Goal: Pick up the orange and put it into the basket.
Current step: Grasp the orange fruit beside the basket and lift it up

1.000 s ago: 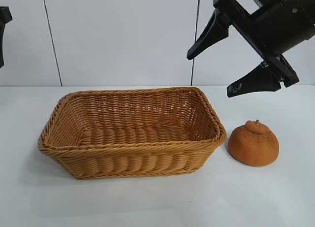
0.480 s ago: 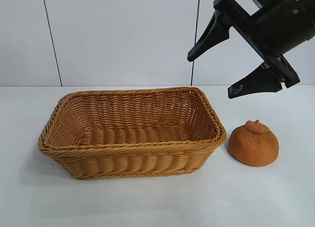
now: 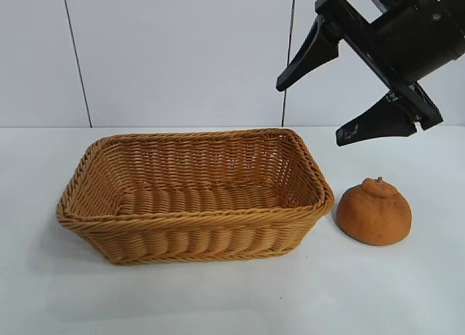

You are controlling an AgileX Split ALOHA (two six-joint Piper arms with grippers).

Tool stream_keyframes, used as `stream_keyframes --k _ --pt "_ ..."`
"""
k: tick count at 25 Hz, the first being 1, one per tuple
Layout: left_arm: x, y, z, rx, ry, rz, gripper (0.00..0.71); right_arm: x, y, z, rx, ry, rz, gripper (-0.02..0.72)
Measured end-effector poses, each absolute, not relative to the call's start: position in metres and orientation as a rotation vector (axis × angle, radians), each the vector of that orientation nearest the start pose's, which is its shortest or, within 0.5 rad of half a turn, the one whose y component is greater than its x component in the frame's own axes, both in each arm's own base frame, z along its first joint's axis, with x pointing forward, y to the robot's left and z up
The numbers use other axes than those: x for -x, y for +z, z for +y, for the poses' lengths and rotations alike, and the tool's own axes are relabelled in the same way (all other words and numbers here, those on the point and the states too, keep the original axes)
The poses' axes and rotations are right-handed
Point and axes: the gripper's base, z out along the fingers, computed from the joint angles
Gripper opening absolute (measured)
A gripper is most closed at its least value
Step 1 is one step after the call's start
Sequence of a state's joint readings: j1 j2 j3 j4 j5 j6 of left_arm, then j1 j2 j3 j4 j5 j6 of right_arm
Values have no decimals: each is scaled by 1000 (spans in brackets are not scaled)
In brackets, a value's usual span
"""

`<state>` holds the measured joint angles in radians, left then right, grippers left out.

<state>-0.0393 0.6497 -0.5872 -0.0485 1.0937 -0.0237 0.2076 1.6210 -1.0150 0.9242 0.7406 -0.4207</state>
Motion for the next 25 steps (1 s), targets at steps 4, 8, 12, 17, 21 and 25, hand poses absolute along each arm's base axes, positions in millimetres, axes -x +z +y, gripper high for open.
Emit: stream_keyframes --k 4,8,12,17,21,25 --pt "-65 264 -6 -8 -88 2529 549 -304 232 114 31 940 2632 641" --pt "-47 271 -6 -11 -92 2386 549 -306 235 113 75 894 2636 641" --pt "-28 276 -5 -14 -94 2260 549 -314 247 109 112 785 2638 641" --pt "-2 278 -4 -17 -97 2093 549 -323 258 98 82 578 2665 641" --pt "6 278 -4 -20 -101 2042 549 -326 257 82 14 464 2699 641" --pt "6 278 -4 -19 -101 2040 549 -332 247 62 -70 421 2743 641"
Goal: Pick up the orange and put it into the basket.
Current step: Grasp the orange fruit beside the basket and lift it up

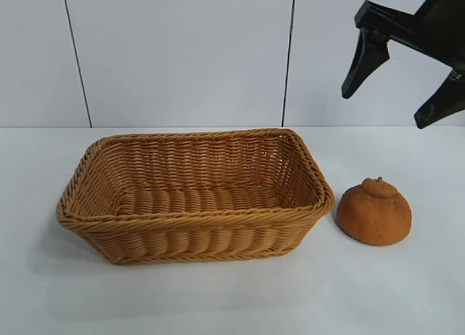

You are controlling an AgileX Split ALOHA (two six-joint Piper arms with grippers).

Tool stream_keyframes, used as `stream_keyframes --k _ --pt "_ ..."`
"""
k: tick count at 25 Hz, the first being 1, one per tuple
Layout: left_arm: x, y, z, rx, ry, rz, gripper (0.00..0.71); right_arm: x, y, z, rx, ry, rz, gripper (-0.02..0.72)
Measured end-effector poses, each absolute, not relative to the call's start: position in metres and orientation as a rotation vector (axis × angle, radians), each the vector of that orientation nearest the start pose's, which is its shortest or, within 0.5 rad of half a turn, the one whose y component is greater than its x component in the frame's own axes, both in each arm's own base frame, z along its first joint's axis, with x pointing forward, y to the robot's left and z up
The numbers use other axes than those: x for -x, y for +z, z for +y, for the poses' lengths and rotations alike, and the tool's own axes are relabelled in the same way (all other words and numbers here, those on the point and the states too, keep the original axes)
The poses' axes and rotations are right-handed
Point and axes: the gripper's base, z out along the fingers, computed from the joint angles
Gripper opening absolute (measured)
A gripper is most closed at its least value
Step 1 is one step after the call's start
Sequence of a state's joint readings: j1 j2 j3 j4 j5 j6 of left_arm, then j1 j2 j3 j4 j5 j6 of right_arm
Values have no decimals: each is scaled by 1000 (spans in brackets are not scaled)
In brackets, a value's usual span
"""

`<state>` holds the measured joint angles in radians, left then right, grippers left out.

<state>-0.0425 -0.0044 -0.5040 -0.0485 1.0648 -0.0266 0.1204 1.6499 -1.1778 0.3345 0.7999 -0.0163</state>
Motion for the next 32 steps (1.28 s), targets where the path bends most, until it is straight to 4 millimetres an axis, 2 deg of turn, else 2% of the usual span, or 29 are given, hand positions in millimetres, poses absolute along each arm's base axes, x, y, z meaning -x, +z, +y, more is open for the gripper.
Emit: stream_keyframes --k 5,15,16,19,26,27,30,32 --pt "6 278 -4 -18 -100 2043 549 -342 217 55 -105 400 2834 641" --pt "6 278 -4 -18 -102 2042 549 -364 134 54 -145 326 2967 623" --pt "6 278 -4 -18 -102 2042 549 -365 129 54 -148 322 2970 599" --pt "6 278 -4 -18 -102 2042 549 -366 124 54 -153 319 2975 454" --pt "6 278 -4 -18 -102 2042 549 -366 124 54 -160 324 2974 46" --pt "6 278 -4 -18 -102 2042 549 -365 125 54 -157 327 2978 27" --pt "6 278 -4 -18 -102 2042 549 -364 131 54 -126 333 2978 32" --pt "6 278 -4 -18 -102 2042 549 -363 143 54 -103 335 2951 32"
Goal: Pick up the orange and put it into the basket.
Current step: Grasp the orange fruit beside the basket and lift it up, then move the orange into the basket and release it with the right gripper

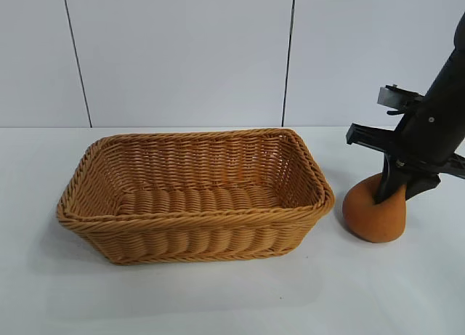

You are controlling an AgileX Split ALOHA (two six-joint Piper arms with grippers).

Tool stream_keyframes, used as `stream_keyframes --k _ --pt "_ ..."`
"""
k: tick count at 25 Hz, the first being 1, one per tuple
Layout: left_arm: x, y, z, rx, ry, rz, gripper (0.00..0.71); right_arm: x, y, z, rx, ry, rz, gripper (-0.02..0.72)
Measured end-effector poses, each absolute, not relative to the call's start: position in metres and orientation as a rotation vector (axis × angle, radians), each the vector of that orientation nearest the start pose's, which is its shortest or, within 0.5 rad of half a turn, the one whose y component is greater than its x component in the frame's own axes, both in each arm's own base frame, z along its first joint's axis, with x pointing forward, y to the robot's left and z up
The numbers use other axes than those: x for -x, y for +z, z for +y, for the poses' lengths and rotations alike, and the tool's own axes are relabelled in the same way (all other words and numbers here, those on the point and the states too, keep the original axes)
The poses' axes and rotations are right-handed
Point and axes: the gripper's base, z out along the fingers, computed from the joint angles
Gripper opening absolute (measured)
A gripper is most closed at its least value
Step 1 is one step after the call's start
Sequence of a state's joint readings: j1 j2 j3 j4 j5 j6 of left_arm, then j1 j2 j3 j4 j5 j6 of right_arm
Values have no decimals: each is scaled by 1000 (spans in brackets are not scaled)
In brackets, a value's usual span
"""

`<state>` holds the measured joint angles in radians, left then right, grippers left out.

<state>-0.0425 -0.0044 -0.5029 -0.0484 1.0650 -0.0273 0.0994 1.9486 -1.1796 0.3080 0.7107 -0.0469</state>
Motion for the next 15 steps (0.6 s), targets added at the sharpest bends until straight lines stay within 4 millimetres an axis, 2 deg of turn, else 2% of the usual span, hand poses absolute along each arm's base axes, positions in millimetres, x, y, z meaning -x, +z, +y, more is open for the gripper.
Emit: stream_keyframes --k 2,8,10,12,15 --pt "6 278 -4 -18 -102 2042 549 -360 159 54 -88 341 2921 32" --pt "6 278 -4 -18 -102 2042 549 -348 224 54 -64 368 2740 32" --pt "6 278 -4 -18 -102 2042 549 -343 241 54 -61 378 2694 32" --pt "6 278 -4 -18 -102 2042 549 -340 248 54 -63 387 2673 32" --pt "6 278 -4 -18 -102 2042 549 -333 268 58 -102 473 2609 32"
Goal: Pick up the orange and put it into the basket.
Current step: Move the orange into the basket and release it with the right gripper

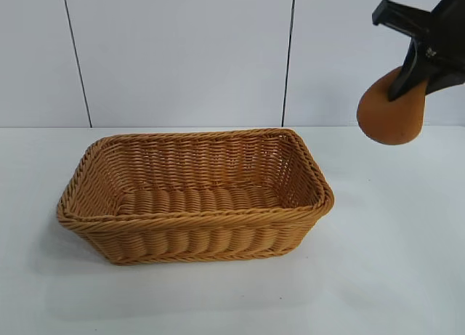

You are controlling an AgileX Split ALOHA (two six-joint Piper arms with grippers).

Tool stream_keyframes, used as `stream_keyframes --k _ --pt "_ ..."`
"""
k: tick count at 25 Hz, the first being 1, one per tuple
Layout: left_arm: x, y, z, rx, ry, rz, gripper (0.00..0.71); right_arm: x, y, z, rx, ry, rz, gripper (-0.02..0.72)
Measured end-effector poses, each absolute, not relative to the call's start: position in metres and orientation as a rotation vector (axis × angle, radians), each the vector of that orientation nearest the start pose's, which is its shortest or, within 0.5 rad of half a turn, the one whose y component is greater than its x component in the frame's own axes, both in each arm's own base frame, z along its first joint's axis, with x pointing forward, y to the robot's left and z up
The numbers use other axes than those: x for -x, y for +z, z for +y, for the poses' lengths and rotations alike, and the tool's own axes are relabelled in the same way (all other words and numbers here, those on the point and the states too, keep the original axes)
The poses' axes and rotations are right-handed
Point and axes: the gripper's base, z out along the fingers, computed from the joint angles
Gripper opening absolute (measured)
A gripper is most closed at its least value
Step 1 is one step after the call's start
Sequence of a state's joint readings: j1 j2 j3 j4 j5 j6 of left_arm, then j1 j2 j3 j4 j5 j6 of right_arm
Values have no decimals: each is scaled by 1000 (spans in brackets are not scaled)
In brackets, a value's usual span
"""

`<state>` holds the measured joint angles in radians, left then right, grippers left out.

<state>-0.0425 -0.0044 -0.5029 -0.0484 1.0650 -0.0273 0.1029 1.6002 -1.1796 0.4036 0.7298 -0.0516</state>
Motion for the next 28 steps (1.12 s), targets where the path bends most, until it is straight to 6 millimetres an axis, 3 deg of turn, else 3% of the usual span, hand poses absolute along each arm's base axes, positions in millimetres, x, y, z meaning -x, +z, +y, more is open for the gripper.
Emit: stream_keyframes --k 5,16,20,28 --pt "6 278 -4 -18 -102 2042 549 -327 272 89 -20 539 2584 32" --pt "6 278 -4 -18 -102 2042 549 -300 263 201 303 692 2519 32" --pt "6 278 -4 -18 -102 2042 549 -302 243 223 323 688 2498 32" --pt "6 278 -4 -18 -102 2042 549 -328 170 236 261 591 2548 32"
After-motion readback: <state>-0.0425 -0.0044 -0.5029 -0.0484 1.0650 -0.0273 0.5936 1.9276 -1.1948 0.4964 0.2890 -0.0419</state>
